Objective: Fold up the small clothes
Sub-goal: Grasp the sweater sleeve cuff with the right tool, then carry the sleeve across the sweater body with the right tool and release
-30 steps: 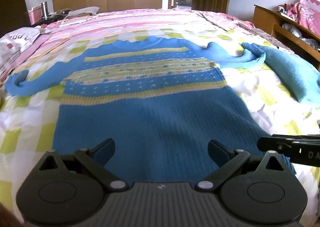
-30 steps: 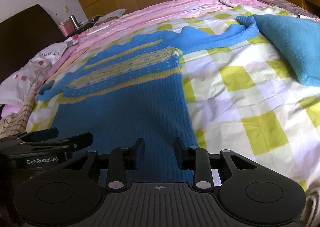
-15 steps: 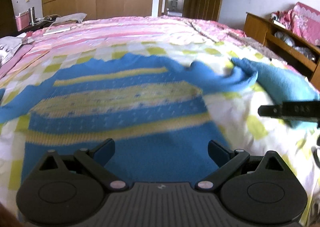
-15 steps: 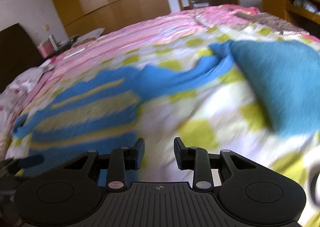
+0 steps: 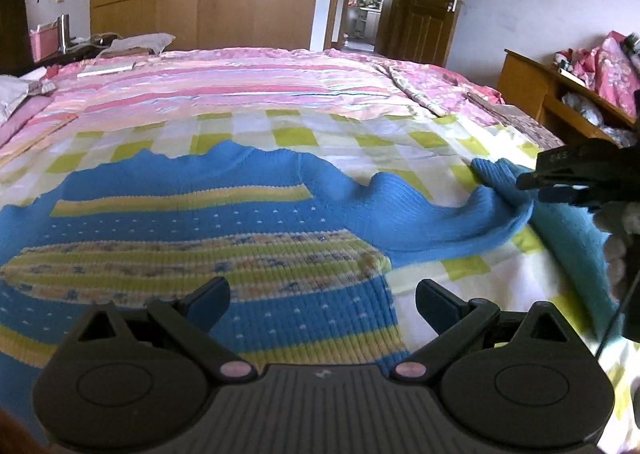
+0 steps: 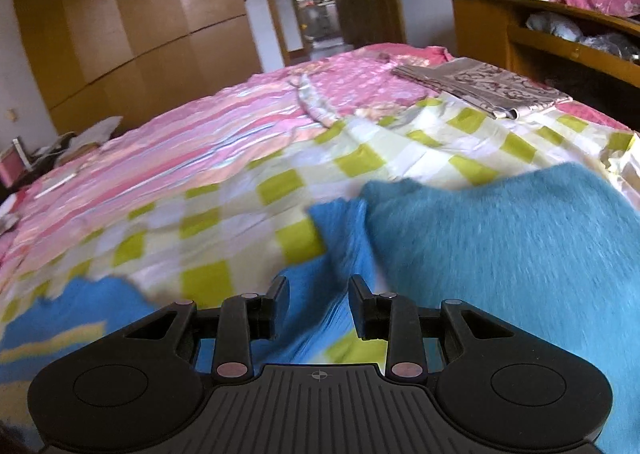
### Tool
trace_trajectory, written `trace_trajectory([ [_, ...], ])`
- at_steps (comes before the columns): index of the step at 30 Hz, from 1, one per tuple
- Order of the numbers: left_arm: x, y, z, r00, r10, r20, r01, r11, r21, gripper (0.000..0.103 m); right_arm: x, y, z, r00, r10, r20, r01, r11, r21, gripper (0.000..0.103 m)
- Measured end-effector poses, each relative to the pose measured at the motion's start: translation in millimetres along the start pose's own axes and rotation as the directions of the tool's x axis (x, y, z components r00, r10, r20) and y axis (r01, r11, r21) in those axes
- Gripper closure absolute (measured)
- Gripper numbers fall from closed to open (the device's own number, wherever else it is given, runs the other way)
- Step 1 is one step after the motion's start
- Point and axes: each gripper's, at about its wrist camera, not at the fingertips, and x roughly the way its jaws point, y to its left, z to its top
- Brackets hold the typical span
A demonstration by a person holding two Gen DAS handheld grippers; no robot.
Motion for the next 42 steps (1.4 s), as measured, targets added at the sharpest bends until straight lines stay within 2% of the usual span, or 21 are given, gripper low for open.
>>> trace_trajectory([
  [6, 7, 8, -4, 1.000, 0.004, -0.019, -0.004, 1.000, -0.025, 0.000, 40, -8, 2, 0.997, 0.001, -0.074, 0.004, 0.997, 0.074, 0.072],
  [9, 4, 11, -7, 1.000, 0.005, -0.024, -0.006, 1.000, -0.022, 0.000, 49, -8, 2, 0.996, 0.000, -0.091, 0.008, 0.996, 0.087, 0.081],
  [11, -1, 15, -8, 1.000, 0.005, -0.021, -0.005, 1.000, -0.027, 0.000, 47, -9, 4, 0.996, -0.006, -0.085, 0.015, 0.994, 0.109, 0.094],
  [15, -13, 25, -9, 1.000, -0.005, -0.010, 0.004, 0.999, -0.043, 0.000, 29, -9, 7, 0.999, 0.027, -0.036, -0.021, 0.990, 0.139, 0.095],
  [20, -33, 44, -12, 1.000, -0.010, 0.003, 0.011, 0.999, -0.045, 0.000, 0, 23, 10, 0.994, 0.112, 0.012, -0.112, 0.989, 0.099, 0.096],
  [25, -58, 80, -19, 0.999, 0.024, 0.022, -0.022, 0.997, -0.071, 0.000, -27, 97, 8, 0.967, 0.254, 0.033, -0.254, 0.967, -0.016, 0.096],
  [30, -79, 119, -31, 0.996, 0.077, 0.035, -0.073, 0.992, -0.107, 0.000, -40, 191, -24, 0.925, 0.379, -0.009, -0.372, 0.904, -0.212, 0.096],
  [35, -88, 153, -47, 0.992, 0.119, 0.035, -0.112, 0.981, -0.160, 0.000, -31, 267, -91, 0.893, 0.429, -0.134, -0.444, 0.795, -0.412, 0.096],
  [38, -88, 172, -52, 0.992, 0.125, 0.029, -0.117, 0.974, -0.194, 0.000, -25, 292, -130, 0.887, 0.407, -0.219, -0.460, 0.729, -0.507, 0.095],
  [40, -89, 184, -52, 0.992, 0.119, 0.034, -0.109, 0.970, -0.220, 0.000, -23, 303, -149, 0.897, 0.367, -0.247, -0.441, 0.701, -0.561, 0.091],
  [42, -90, 192, -51, 0.993, 0.109, 0.042, -0.096, 0.967, -0.237, 0.000, -29, 310, -159, 0.908, 0.353, -0.227, -0.413, 0.660, -0.628, 0.090],
])
